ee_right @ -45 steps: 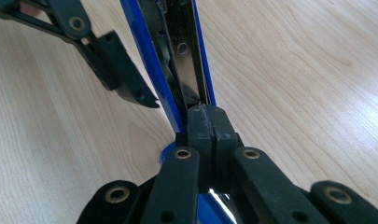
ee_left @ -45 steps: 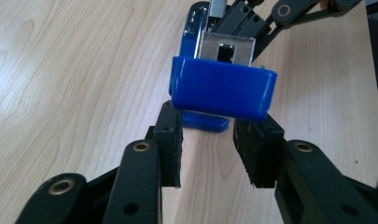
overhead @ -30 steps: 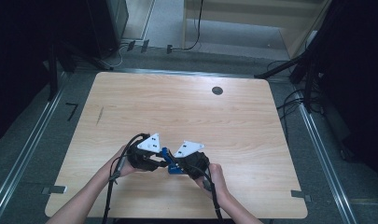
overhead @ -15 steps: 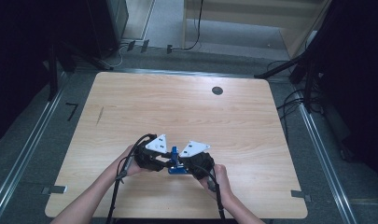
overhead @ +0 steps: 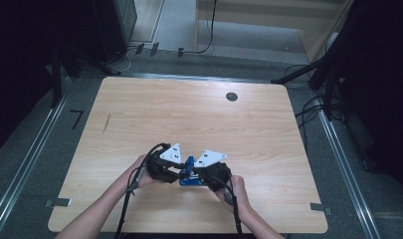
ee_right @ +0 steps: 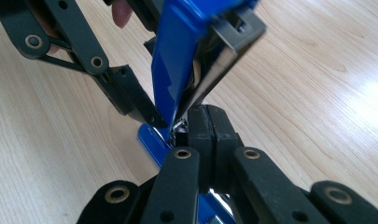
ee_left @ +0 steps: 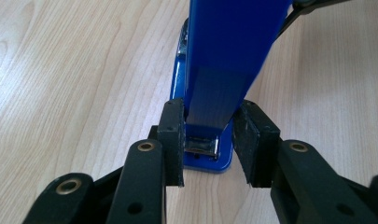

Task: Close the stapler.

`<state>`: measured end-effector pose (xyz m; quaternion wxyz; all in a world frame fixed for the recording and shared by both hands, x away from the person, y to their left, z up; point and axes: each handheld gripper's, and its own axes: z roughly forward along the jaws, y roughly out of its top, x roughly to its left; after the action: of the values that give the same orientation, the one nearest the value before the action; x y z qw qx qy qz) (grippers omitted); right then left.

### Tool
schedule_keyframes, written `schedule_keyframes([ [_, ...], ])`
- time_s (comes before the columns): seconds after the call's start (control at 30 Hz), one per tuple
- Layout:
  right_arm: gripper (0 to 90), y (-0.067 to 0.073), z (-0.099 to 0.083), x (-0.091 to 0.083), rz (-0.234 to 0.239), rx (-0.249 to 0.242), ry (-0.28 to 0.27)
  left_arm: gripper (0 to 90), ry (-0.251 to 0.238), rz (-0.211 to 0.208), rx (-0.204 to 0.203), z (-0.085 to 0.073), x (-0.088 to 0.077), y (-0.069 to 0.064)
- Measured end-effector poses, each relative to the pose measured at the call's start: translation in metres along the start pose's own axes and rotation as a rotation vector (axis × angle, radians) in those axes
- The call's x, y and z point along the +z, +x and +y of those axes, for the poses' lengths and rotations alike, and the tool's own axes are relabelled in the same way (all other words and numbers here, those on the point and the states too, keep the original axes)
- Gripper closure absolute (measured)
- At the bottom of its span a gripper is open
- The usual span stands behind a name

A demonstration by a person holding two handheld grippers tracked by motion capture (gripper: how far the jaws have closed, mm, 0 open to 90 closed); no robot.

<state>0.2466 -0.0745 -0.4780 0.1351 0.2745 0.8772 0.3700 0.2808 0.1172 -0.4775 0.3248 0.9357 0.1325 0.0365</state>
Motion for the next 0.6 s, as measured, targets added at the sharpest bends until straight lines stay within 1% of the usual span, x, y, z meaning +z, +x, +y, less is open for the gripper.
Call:
schedule_keyframes([
  [0.07, 90.0, -0.002, -0.002, -0.002, -0.005, -0.005, -0.001, 66.4, 0.0, 0.0, -0.003, 0.002, 0.002, -0.001],
  [0.1, 90.0, -0.003, -0.003, -0.003, -0.005, 0.006, 0.004, 66.4, 0.008, 0.002, 0.002, 0.003, 0.003, -0.001],
  [0.23, 90.0, -0.004, -0.006, -0.006, -0.012, 0.007, 0.006, 66.1, 0.037, -0.003, 0.001, 0.006, 0.007, 0.0],
  [0.3, 90.0, -0.005, -0.007, -0.007, -0.01, 0.007, 0.009, 65.8, 0.056, -0.003, 0.006, 0.007, 0.009, 0.0],
  [0.37, 90.0, -0.004, -0.007, -0.008, -0.01, 0.004, 0.008, 65.9, 0.071, 0.0, 0.002, 0.009, 0.011, 0.0],
  [0.43, 90.0, -0.004, -0.007, -0.008, -0.012, -0.002, 0.008, 65.9, 0.072, -0.002, -0.003, 0.01, 0.012, 0.0],
  [0.53, 90.0, -0.004, -0.008, -0.009, -0.011, 0.009, 0.009, 65.9, 0.077, -0.004, 0.003, 0.01, 0.013, 0.001],
  [0.6, 90.0, -0.005, -0.009, -0.01, -0.012, 0.006, 0.007, 65.9, 0.085, -0.005, 0.006, 0.012, 0.013, 0.001],
])
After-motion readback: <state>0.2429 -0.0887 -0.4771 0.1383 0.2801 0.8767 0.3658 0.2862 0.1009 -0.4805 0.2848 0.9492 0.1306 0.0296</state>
